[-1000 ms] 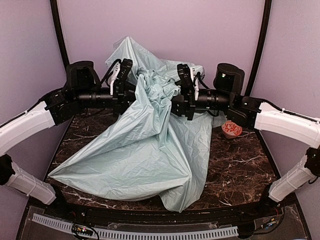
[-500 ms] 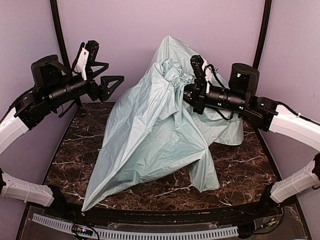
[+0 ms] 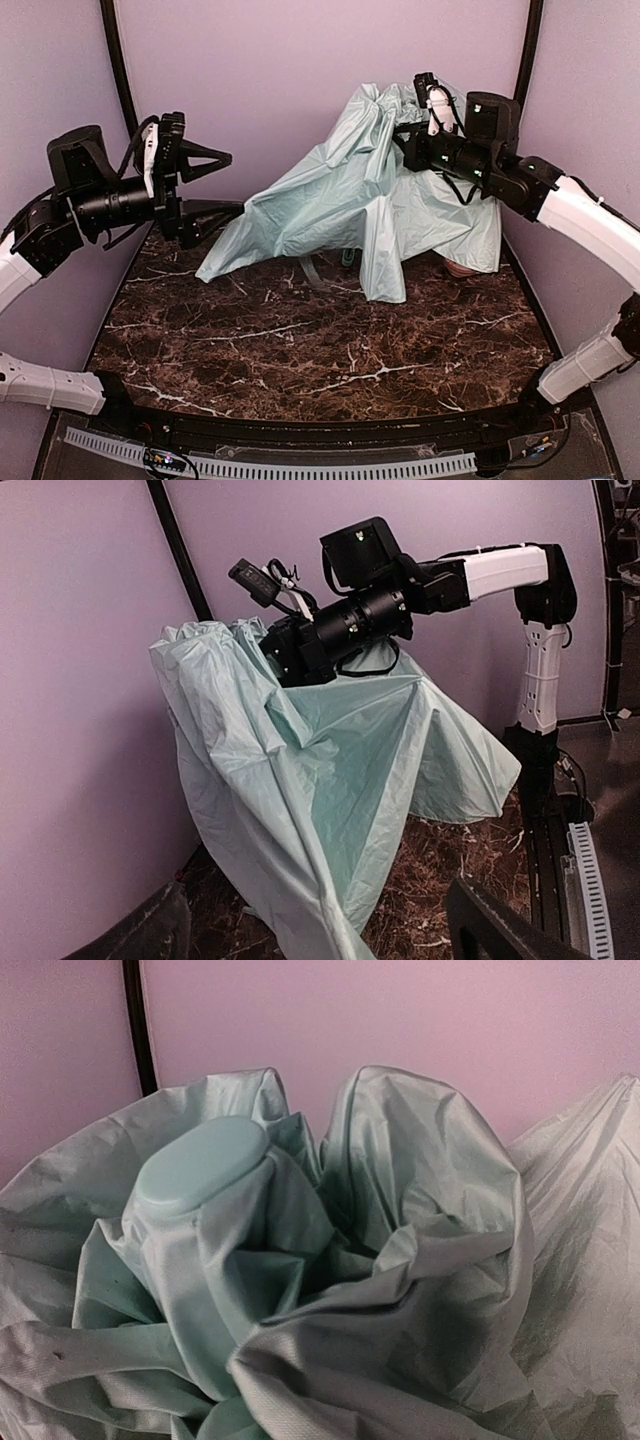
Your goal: Put away the umbrella
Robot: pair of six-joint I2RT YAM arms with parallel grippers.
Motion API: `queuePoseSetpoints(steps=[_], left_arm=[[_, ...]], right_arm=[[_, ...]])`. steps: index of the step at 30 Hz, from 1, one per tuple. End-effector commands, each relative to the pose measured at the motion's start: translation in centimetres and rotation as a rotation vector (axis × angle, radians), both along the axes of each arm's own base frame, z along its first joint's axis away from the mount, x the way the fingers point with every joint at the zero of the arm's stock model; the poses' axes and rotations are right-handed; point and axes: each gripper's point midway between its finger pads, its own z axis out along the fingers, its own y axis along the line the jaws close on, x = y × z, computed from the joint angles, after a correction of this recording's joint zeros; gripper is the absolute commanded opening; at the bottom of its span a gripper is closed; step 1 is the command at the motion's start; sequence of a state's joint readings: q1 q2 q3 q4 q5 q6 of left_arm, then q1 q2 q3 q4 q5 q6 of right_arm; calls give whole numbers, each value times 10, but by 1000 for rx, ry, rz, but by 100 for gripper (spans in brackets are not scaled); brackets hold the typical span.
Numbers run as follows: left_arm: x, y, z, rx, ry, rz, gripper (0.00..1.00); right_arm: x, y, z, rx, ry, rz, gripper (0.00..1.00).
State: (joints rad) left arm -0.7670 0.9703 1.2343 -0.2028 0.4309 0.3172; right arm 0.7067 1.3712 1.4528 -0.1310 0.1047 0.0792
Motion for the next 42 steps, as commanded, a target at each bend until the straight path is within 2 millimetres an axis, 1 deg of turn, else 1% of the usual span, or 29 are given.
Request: queuePoseSetpoints(steps=[1, 5, 6, 8, 9, 12, 14, 15, 17, 18, 20, 21, 22, 25, 26, 27, 29, 30, 32, 36, 37, 39, 41, 42], left_arm=[[7, -13, -37, 106, 24, -16, 91], [39, -9, -66, 187, 24, 130, 90], [45, -7, -71, 198, 21, 165, 90], [53, -2, -73, 188, 2, 221, 88], [54, 1, -76, 184, -1, 233, 85], [45, 0, -79, 164, -2, 196, 64], [39, -1, -79, 150, 0, 168, 45], [37, -1, -78, 141, -1, 162, 34], [36, -3, -76, 131, 4, 149, 10], [35, -4, -73, 126, 5, 143, 0], [37, -7, -64, 103, 17, 140, 0], [39, -9, -55, 85, 22, 138, 0], [39, -11, -39, 54, 20, 132, 0], [41, -20, -5, -3, 20, 111, 0], [43, -23, 6, -26, 11, 109, 0], [46, -27, 13, -39, 5, 106, 0], [56, -36, 24, -57, 5, 107, 0], [61, -44, 24, -54, 15, 100, 0], [69, -62, 17, -40, 40, 64, 0], [72, -87, 16, -56, 59, -3, 0], [69, -91, 20, -64, 51, -23, 0], [62, -100, 24, -69, 40, -67, 0], [53, -106, 28, -82, 31, -114, 0], [51, -106, 30, -92, 31, -118, 0]], right_arm=[[5, -11, 33, 73, -44, -54, 0], [4, -11, 35, 67, -55, -46, 0], [5, -13, 36, 62, -57, -51, 0], [7, -15, 35, 55, -59, -58, 0], [8, -17, 36, 55, -59, -63, 0], [9, -17, 34, 51, -55, -57, 0], [8, -14, 32, 44, -54, -33, 0], [6, -9, 30, 35, -56, 0, 0], [-3, 6, 25, 2, -66, 98, 0], [-9, 13, 22, -16, -68, 154, 0], [-23, 30, 13, -61, -61, 281, 0], [-29, 38, 7, -91, -50, 334, 0], [-37, 46, -2, -128, -34, 382, 0], [-55, 67, -19, -235, -30, 462, 0], [-64, 76, -21, -260, -36, 497, 0], [-70, 83, -24, -274, -34, 527, 0], [-82, 95, -23, -266, -33, 582, 0], [-88, 100, -19, -252, -37, 609, 0], [-100, 110, -9, -211, -49, 656, 0], [-130, 127, 8, -162, -85, 782, 0], [-136, 130, 12, -153, -86, 807, 0], [-148, 134, 20, -131, -90, 853, 0], [-154, 135, 25, -111, -84, 876, 0], [-156, 135, 27, -104, -78, 883, 0]])
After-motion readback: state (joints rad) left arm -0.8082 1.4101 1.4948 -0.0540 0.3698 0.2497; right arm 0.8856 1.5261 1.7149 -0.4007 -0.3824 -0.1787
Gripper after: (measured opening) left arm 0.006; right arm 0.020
